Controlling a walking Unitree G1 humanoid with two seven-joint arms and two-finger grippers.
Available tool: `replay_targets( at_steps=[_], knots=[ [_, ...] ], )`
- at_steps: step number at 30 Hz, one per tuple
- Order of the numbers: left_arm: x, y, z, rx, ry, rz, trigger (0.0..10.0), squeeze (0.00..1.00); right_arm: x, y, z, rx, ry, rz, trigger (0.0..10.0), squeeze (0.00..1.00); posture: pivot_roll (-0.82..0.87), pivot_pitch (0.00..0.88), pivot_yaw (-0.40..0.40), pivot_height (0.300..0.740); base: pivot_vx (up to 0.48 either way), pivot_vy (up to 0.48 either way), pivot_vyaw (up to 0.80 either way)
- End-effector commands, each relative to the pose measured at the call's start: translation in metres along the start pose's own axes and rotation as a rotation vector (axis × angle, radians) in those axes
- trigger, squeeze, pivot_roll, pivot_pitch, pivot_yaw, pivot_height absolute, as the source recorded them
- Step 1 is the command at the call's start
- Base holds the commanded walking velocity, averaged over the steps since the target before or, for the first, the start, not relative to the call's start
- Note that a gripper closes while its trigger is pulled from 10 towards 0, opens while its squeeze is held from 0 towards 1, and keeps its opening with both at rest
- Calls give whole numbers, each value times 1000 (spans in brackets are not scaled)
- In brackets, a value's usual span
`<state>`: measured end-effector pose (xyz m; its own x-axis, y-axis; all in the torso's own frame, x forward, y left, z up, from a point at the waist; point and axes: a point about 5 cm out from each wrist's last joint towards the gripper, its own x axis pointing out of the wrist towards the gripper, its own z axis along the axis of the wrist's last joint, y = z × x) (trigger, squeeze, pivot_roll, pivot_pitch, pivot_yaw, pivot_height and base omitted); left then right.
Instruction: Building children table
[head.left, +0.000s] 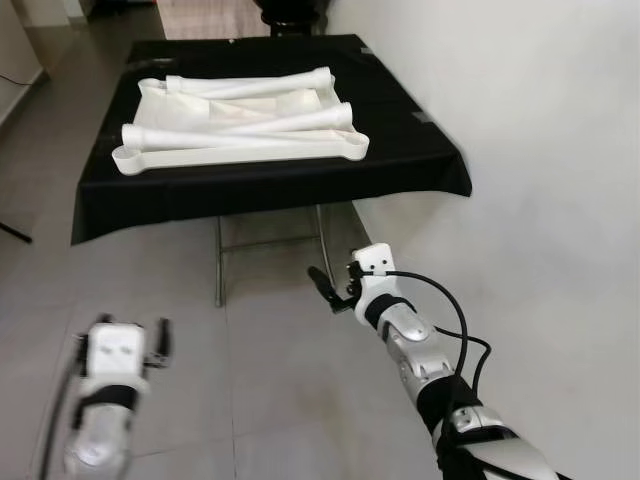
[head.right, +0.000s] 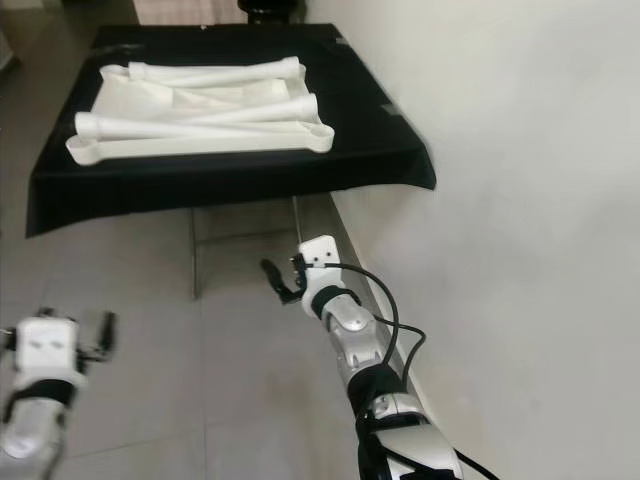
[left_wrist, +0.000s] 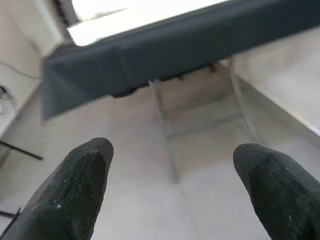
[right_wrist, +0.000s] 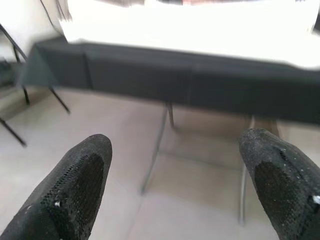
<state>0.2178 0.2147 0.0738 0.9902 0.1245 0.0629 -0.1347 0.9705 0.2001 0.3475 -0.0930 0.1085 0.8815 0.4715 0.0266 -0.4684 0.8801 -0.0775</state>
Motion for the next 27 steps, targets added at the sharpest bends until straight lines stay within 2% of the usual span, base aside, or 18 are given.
replay_targets(
  at_steps=[1,8,10,13,18,22,23,25,27],
  knots=[
    [-5,0,3,-6,-10,-3,10000,0,-4,3,-2,-14,-7,9,10000,0,-148,0,-8,740,0,0,0],
    [-9,7,12,-36,-3,67,10000,0,-9,11,-5,35,-11,17,10000,0,-139,0,-15,740,0,0,0],
    [-4,9,19,-73,-11,128,10000,0,-7,10,-3,46,-10,10,10000,0,-141,0,-20,740,0,0,0],
    [1,7,23,-71,-25,134,10000,0,-6,8,-1,55,-8,14,10000,0,-129,0,-36,740,0,0,0],
    [11,2,29,-58,-35,101,10000,0,-2,-7,11,115,-35,-34,10000,0,-124,0,-41,740,0,0,0],
    [16,1,35,-49,-52,84,10000,0,-1,-13,16,90,-48,-66,10000,0,-123,0,-24,740,0,0,0],
    [25,-3,44,-45,-75,60,10000,0,-2,-12,14,47,-40,-85,10000,0,-135,0,12,740,0,0,0],
    [30,-5,51,-36,-98,34,10000,0,-2,-10,15,30,-46,-80,10000,0,-141,0,17,740,122,0,0],
    [39,-4,63,-20,-137,3,10000,0,0,-11,21,90,-75,-108,10000,0,-156,0,24,740,300,0,0]
  ],
)
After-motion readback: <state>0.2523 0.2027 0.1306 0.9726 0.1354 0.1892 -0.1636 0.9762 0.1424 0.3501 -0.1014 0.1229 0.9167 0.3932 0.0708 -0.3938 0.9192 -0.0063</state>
